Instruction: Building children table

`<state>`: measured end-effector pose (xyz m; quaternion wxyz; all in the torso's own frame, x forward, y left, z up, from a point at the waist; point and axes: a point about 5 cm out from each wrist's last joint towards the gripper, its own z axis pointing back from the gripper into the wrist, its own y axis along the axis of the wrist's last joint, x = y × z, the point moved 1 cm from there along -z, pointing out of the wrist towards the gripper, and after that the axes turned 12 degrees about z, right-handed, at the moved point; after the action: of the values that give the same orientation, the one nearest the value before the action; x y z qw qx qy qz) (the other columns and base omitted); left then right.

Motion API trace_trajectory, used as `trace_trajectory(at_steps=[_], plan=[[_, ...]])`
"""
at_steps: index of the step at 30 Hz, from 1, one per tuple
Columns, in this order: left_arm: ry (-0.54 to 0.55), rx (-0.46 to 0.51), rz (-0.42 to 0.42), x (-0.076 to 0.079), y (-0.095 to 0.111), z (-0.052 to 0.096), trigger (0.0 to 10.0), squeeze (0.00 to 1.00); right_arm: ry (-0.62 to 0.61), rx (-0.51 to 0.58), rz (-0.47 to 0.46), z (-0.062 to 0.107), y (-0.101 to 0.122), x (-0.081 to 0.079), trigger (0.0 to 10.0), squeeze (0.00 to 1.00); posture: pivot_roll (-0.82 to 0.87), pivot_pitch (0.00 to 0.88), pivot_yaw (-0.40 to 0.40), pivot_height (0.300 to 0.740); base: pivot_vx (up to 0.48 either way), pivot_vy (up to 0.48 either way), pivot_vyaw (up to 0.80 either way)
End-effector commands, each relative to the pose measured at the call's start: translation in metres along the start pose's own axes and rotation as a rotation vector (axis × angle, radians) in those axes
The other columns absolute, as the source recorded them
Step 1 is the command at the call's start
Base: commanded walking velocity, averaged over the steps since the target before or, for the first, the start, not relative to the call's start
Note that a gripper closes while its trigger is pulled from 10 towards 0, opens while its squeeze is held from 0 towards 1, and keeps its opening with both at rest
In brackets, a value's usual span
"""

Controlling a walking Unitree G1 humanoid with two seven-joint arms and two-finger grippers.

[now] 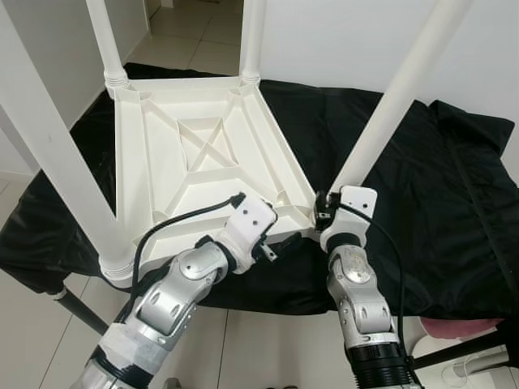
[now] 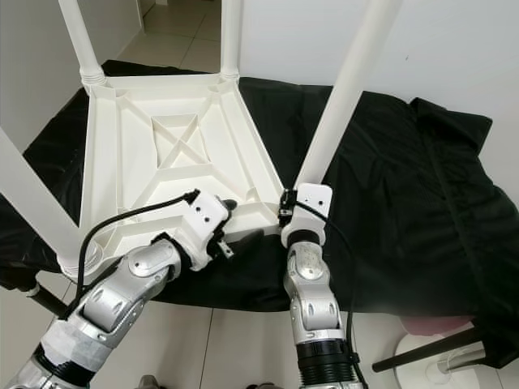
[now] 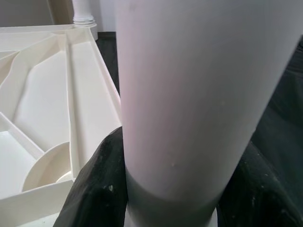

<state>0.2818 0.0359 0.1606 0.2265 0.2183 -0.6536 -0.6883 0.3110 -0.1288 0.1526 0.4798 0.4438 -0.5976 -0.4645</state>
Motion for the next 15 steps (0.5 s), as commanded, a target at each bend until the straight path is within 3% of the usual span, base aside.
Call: trace_trajectory(at_steps=[1,3,4,10,11,15], plan=[[-0.118,-0.024,-0.013,0.011,-0.004,-0.001,10.0,0.00,0.000,-0.057,0.034,0.005,-0.016,0.005,10.0,0.00,0.03,0.071,-0.075,0.740,0.000,0.000,0.00],[-0.122,-0.025,-0.015,0.012,-0.004,-0.001,10.0,0.00,0.006,-0.053,0.025,0.005,-0.015,0.006,10.0,0.00,0.03,0.071,-0.075,0.740,0.000,0.000,0.00],[-0.121,-0.024,-0.018,0.011,-0.004,-0.001,10.0,0.00,0.022,-0.032,0.016,0.004,-0.013,0.008,10.0,1.00,0.03,0.066,-0.074,0.740,0.000,0.000,0.00],[-0.110,-0.022,-0.020,0.009,-0.004,-0.002,10.0,0.00,0.076,0.013,0.024,0.004,-0.011,0.013,10.0,1.00,0.03,0.066,-0.082,0.740,0.000,0.000,0.00],[-0.109,-0.023,-0.019,0.010,-0.004,-0.002,10.0,0.00,0.107,0.018,0.015,0.006,-0.013,0.013,10.0,0.00,0.03,0.064,-0.084,0.740,0.000,0.000,0.00],[-0.107,-0.028,-0.020,0.011,-0.006,-0.001,10.0,0.00,0.198,0.058,0.038,0.013,-0.016,0.013,10.0,0.00,0.04,0.063,-0.087,0.740,0.000,0.000,0.00]])
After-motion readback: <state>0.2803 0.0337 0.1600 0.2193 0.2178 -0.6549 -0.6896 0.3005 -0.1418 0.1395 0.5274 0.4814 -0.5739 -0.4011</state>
